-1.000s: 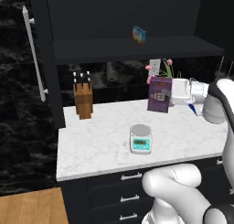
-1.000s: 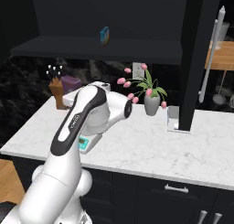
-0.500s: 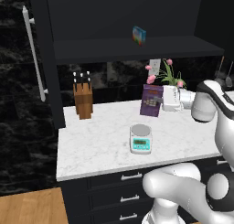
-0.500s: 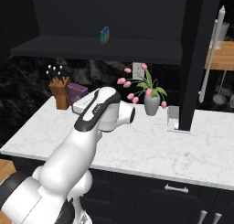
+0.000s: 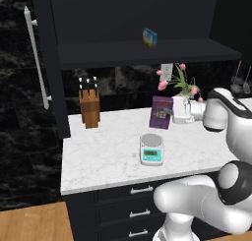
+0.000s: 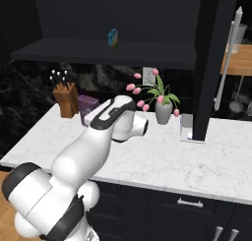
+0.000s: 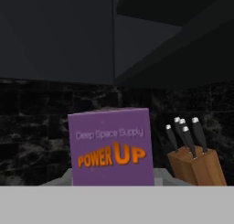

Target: Pick the cereal and place it on the digital scale for weighing, and close the cabinet.

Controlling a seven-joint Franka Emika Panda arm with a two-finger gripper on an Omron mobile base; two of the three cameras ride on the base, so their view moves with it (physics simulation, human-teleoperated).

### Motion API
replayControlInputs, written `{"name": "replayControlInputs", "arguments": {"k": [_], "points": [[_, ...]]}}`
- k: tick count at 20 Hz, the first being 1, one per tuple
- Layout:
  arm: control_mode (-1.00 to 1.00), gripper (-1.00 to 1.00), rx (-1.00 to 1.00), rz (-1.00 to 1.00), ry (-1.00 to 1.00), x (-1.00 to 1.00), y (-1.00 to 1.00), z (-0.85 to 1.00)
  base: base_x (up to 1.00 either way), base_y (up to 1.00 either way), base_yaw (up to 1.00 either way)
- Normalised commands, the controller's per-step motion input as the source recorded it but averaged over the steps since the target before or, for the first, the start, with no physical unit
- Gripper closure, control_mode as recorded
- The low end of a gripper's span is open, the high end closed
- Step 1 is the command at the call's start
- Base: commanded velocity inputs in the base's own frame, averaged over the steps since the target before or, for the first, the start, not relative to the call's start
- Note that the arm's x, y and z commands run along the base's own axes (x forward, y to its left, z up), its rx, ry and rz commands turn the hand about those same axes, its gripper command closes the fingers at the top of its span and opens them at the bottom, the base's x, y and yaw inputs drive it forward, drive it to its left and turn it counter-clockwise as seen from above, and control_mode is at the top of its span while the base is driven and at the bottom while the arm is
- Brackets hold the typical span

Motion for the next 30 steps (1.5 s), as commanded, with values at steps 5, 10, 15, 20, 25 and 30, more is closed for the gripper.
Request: {"name": "replayControlInputs", "arguments": {"k": [5,10,15,20,25,30], "points": [[-1.00,1.00,-0.01,0.00,0.00,0.11,0.09,-0.31,0.00,0.00,0.00],[-1.00,1.00,0.00,0.00,0.01,0.07,0.07,-0.28,0.00,0.00,0.00],[-1.00,1.00,0.00,0.00,0.06,-0.02,0.03,-0.27,0.00,0.00,0.00],[-1.00,1.00,0.00,0.00,0.06,0.00,0.01,-0.27,0.00,0.00,0.00],[-1.00,1.00,0.00,0.00,0.01,0.02,0.00,-0.28,0.00,0.00,0.00],[-1.00,1.00,-0.01,0.00,0.00,0.08,0.00,-0.25,0.00,0.00,0.00]]}}
